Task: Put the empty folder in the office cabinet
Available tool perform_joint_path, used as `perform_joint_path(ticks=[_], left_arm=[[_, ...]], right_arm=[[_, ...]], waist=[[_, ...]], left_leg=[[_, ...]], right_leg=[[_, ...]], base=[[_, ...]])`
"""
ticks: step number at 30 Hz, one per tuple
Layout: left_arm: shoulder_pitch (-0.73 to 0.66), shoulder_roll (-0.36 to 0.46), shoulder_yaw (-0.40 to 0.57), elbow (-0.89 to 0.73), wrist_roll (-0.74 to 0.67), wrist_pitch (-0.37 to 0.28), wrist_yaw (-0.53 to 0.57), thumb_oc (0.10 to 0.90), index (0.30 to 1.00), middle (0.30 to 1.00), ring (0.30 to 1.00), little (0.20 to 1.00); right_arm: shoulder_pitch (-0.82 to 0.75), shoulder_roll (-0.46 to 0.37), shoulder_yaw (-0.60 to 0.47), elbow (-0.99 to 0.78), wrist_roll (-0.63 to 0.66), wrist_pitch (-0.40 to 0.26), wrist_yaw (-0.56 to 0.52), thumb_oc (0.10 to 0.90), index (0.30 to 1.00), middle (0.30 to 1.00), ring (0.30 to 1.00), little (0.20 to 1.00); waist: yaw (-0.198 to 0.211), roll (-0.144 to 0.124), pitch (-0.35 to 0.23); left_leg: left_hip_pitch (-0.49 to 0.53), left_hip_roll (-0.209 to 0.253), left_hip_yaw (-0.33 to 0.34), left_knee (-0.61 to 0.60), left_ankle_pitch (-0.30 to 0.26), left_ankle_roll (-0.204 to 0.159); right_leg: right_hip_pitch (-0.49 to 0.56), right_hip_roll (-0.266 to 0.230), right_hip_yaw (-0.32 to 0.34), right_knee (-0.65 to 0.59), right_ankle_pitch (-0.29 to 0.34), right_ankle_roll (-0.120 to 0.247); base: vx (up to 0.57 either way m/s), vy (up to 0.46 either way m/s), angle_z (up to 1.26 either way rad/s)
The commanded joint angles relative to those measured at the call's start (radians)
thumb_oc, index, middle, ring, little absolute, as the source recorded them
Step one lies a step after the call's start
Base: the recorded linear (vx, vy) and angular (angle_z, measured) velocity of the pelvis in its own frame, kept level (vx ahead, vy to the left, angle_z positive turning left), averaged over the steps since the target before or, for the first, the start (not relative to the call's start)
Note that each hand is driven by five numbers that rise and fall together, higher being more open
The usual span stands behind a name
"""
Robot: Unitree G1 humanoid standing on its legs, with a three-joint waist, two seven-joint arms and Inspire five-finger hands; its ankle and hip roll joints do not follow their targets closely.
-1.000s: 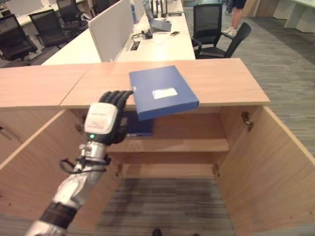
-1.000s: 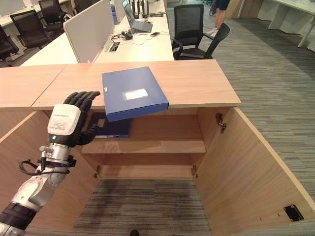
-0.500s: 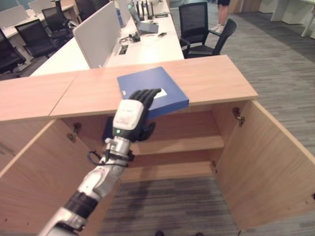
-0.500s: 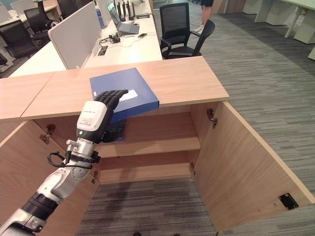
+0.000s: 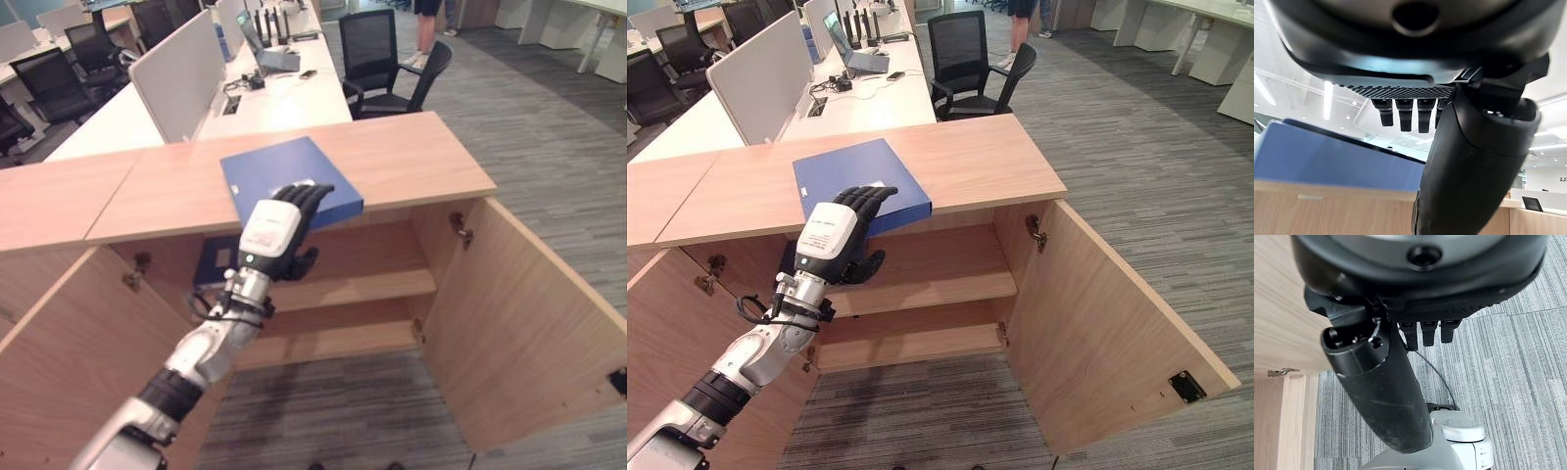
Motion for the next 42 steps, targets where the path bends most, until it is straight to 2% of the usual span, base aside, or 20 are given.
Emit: perform_joint_path(ticks=[1,19,35,42], left_arm=[[-0.273,-0.023,0.042,0.056,-0.023,0.014,0.037,0.8,0.9,0.9,0.9,0.9],[-0.38,-0.005,0.006,0.246,-0.027,0.072,0.051,0.8,0.9,0.9,0.9,0.9],[-0.407,0.009,0.009,0.261,-0.029,0.085,0.056,0.8,0.9,0.9,0.9,0.9],[-0.431,0.014,-0.007,0.318,-0.032,0.096,0.055,0.8,0.9,0.9,0.9,0.9]], right_arm=[[-0.051,-0.045,0.024,0.021,0.002,-0.017,-0.021,0.8,0.9,0.9,0.9,0.9],[-0.061,-0.049,0.034,0.029,0.011,-0.015,-0.009,0.8,0.9,0.9,0.9,0.9],[-0.064,-0.053,0.034,0.041,0.014,-0.01,-0.002,0.8,0.9,0.9,0.9,0.9],[-0.068,-0.057,0.035,0.039,0.017,-0.011,-0.001,0.8,0.9,0.9,0.9,0.9]], waist=[[-0.01,-0.044,0.0],[-0.026,-0.051,-0.009],[-0.032,-0.052,-0.015],[-0.036,-0.053,-0.018]], left_leg=[[0.056,0.037,-0.024,-0.002,-0.099,-0.059],[0.065,0.04,-0.01,-0.002,-0.103,-0.061],[0.076,0.04,-0.005,-0.002,-0.108,-0.06],[0.075,0.042,-0.001,-0.002,-0.106,-0.061]], right_leg=[[0.063,-0.044,-0.028,0.01,-0.111,0.068],[0.066,-0.042,-0.021,0.01,-0.11,0.072],[0.071,-0.043,-0.013,0.014,-0.115,0.071],[0.07,-0.042,-0.013,0.016,-0.114,0.073]], base=[[0.0,0.0,0.0],[0.0,0.001,0.0],[0.0,0.0,0.0],[0.0,0.0,0.0]])
